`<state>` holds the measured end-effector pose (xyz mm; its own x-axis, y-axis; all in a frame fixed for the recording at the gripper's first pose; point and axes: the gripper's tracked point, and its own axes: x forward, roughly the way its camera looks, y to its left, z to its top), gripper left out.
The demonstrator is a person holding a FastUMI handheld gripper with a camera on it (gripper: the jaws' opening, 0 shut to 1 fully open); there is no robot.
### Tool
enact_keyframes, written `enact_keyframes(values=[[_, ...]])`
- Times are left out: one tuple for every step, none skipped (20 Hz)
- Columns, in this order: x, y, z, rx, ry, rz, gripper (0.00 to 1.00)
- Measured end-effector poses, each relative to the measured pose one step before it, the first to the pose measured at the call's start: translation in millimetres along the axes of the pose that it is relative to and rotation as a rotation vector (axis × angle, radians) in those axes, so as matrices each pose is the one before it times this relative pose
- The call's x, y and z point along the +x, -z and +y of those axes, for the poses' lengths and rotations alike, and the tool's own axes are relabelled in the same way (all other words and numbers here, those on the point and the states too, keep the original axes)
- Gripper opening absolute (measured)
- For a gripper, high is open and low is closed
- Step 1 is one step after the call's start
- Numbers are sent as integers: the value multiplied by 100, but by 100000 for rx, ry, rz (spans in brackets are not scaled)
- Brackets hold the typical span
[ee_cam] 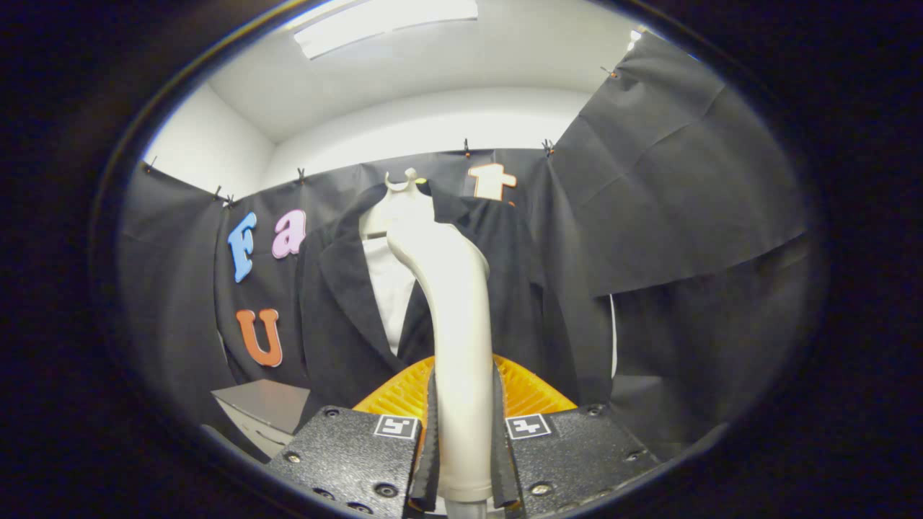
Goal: Iron the clothes twice with a garment steamer, once on the left side and once on the right side.
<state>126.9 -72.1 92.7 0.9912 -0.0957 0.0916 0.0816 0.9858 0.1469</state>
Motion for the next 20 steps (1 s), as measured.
enact_keyframes(values=[[734, -727, -310, -156, 56, -1874, 31], [784, -706, -479, 160, 661, -2091, 31], [771, -205, -731, -731, 2392, -188, 31], [694, 46, -663, 341, 1028, -653, 31], [772, 59, -252, 410, -870, 134, 31], [577, 63, -254, 168, -1292, -1, 31], [650, -298, -208, -154, -1295, -650, 31], [713, -624, -44, -247, -1292, -1758, 31], [744, -810, 41, -741, -759, -2415, 31], [836, -455, 81, -1451, -314, -1606, 31], [693, -298, 114, -749, 107, -836, 31], [364, -8, 151, -599, -131, -278, 31], [499, 48, 197, -600, 101, 155, 31], [279, 516, 56, -876, 218, 1204, 31], [58, 410, 110, -222, -13, 874, 31], [-51, 553, -40, -490, 133, 1158, 31], [-74, 433, -94, -1063, 622, 450, 31], [-58, 155, -64, -1842, 698, -165, 31], [-167, 261, -72, -1193, 467, 570, 31], [-191, 341, 65, -661, 162, 844, 31]])
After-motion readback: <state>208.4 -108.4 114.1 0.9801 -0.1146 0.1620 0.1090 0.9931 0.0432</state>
